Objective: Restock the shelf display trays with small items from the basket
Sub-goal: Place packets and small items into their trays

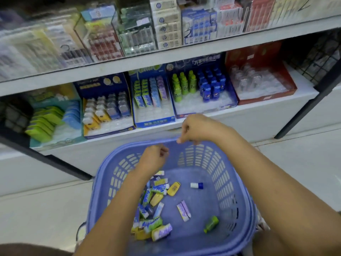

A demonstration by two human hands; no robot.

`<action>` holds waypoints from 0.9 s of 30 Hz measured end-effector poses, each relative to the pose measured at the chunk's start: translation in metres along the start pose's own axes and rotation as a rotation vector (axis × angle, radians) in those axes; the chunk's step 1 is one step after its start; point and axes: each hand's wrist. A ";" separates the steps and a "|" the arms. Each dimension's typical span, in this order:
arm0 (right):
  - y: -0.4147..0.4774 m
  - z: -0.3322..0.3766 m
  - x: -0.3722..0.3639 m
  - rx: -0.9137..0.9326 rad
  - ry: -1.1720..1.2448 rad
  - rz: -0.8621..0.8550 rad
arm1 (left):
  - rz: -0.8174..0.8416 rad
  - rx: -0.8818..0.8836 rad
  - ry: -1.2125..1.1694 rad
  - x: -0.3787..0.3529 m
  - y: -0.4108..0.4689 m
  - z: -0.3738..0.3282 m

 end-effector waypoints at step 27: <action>0.109 -0.021 -0.212 -0.252 0.220 0.557 | 0.570 0.214 -0.200 -0.078 -0.017 0.118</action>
Point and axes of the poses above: each hand's wrist, its own y-axis towards the middle knuckle, its own x-axis out of the back of the hand, z = x × y, and after that the axes turned 10 degrees about z, right-handed
